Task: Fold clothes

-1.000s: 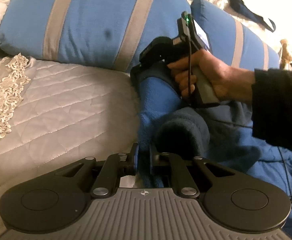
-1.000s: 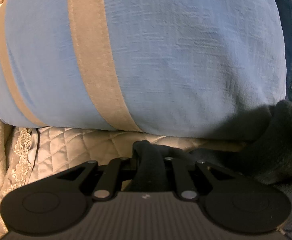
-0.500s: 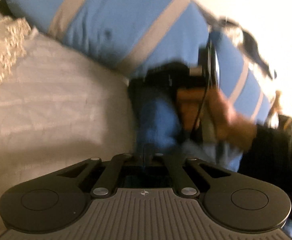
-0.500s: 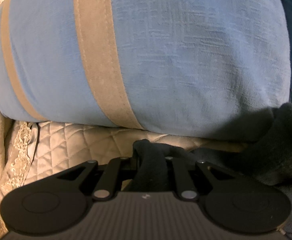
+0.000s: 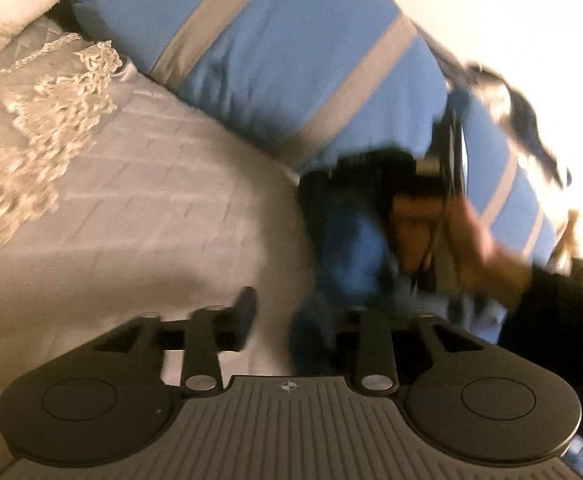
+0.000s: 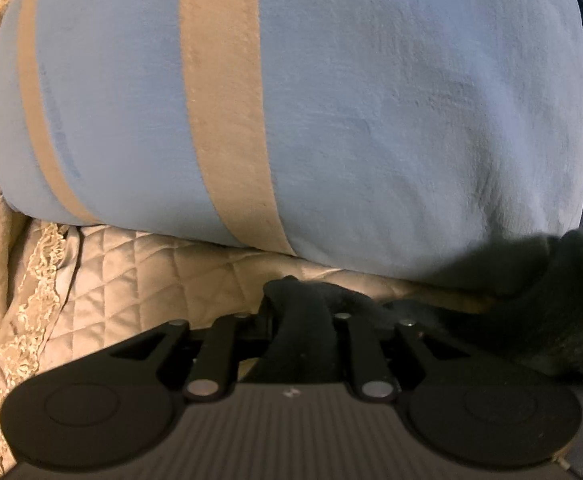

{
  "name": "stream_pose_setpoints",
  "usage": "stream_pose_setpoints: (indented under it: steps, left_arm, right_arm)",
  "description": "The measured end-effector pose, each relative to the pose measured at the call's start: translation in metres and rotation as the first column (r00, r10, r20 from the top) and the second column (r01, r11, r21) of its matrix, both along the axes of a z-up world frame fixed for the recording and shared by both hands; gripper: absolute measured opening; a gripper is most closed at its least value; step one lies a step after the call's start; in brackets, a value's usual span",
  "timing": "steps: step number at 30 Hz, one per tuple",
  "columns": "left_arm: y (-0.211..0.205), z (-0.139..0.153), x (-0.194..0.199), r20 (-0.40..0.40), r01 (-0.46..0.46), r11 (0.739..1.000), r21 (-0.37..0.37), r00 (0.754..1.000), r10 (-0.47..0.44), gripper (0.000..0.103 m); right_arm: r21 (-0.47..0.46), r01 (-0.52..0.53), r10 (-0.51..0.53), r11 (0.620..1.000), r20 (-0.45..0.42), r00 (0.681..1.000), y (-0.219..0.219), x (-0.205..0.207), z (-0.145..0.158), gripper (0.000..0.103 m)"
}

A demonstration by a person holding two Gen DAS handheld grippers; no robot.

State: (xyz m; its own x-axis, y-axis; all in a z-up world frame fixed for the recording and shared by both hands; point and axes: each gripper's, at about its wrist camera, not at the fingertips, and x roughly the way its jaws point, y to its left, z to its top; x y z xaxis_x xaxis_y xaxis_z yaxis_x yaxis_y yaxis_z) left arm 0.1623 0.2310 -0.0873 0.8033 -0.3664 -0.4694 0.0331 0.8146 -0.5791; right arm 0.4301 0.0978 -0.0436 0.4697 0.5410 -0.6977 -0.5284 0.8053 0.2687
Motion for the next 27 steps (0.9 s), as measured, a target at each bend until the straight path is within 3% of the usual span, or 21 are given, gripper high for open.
stream_pose_setpoints:
  steps: [1,5,6,7,15,17,18,19,23,27]
  left_arm:
    - [0.000,0.000,0.010,0.005,0.003,1.000,-0.021,1.000,-0.003,0.039]
    - [-0.013,-0.009,0.040,-0.049,0.092,0.996,0.011,0.995,-0.092,0.038]
    - [-0.016,-0.012,0.043,-0.066,0.110,0.994,0.025,0.992,-0.108,0.032]
    - [-0.018,-0.013,0.040,-0.062,0.126,0.992,0.022,0.990,-0.124,0.008]
    - [-0.026,-0.008,0.019,-0.055,0.119,0.989,0.082,0.992,-0.115,0.004]
    - [-0.027,-0.007,0.020,-0.056,0.115,0.989,0.097,0.992,-0.110,0.004]
    - [-0.027,-0.007,0.020,-0.056,0.112,0.988,0.104,0.993,-0.107,0.004]
    - [-0.028,-0.007,0.021,-0.056,0.110,0.988,0.111,0.993,-0.104,0.004]
    - [-0.028,-0.006,0.022,-0.059,0.106,0.988,0.109,0.993,-0.100,0.005]
    - [-0.028,-0.006,0.023,-0.060,0.104,0.989,0.109,0.993,-0.098,0.005]
  right_arm:
    - [-0.001,0.005,-0.005,1.000,-0.002,1.000,-0.001,0.000,0.000,0.017]
    - [0.011,0.023,-0.023,1.000,-0.018,1.000,-0.002,0.003,-0.002,0.016]
    - [0.010,0.029,-0.029,1.000,-0.020,0.999,-0.002,0.004,-0.002,0.016]
    - [0.008,0.035,-0.035,0.999,-0.022,0.999,-0.002,0.005,-0.003,0.015]
    - [0.057,0.060,-0.053,0.997,-0.124,0.991,-0.011,0.022,-0.010,0.018]
    - [0.095,0.072,-0.054,0.993,-0.180,0.982,-0.018,0.028,-0.007,0.035]
    - [0.117,0.081,-0.056,0.990,-0.202,0.978,-0.022,0.031,-0.005,0.036]
    - [0.144,0.083,-0.053,0.986,-0.206,0.977,-0.028,0.032,-0.001,0.043]
    - [0.142,0.025,-0.008,0.989,-0.119,0.993,-0.034,0.028,0.017,0.075]
    - [0.058,-0.120,0.123,0.991,-0.065,0.990,-0.020,0.018,0.026,0.078]
